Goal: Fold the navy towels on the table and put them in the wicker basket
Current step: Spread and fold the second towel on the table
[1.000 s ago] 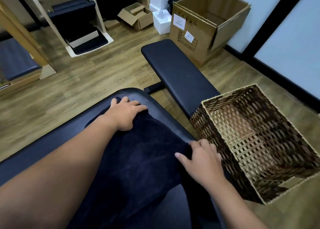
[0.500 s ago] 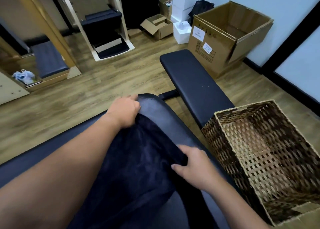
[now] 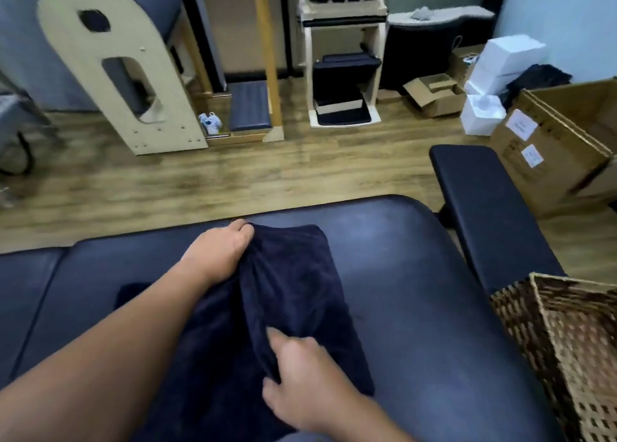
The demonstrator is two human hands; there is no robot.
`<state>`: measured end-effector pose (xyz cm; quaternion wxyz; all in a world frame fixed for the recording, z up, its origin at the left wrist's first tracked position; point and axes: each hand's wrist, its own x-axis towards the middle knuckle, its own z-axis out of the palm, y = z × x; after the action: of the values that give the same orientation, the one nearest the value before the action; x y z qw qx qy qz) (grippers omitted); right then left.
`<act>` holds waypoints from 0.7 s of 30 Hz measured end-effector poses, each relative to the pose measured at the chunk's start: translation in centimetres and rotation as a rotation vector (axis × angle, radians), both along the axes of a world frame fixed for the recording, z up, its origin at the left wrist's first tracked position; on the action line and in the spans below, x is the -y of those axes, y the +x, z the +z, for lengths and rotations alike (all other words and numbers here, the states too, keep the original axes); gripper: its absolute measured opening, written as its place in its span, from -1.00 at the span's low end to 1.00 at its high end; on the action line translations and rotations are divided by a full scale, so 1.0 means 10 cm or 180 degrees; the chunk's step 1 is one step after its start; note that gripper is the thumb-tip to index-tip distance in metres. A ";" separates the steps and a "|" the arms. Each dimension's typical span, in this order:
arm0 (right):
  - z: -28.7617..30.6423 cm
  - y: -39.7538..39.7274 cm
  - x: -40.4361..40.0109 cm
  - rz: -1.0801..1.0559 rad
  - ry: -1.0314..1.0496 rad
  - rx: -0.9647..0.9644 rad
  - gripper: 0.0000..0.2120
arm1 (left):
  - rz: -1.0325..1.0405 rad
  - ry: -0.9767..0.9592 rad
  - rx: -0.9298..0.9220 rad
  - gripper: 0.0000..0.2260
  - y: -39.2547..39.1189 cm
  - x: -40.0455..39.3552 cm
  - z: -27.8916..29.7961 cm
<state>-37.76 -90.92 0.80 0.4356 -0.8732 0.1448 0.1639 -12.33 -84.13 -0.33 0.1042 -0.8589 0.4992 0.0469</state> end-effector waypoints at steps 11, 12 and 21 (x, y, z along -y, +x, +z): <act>0.03 0.54 -1.91 0.0596 -0.0255 -0.0116 -0.33 | 0.0709 -0.0741 -0.0064 -0.72 0.23 -2.21 -0.18; 0.01 0.58 -2.01 0.0672 -0.0208 -0.0196 -0.31 | 0.0716 -0.0749 -0.0075 -0.72 0.25 -2.34 -0.22; -0.34 0.70 -1.68 0.0845 -0.0768 0.0338 -0.62 | 0.0699 -0.0299 -0.0178 -0.67 0.01 -2.62 -0.41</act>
<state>-30.76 -74.11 -2.55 0.3092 -0.9380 0.0237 0.1551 -12.24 -57.93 -4.41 0.0442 -0.9107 0.4065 0.0585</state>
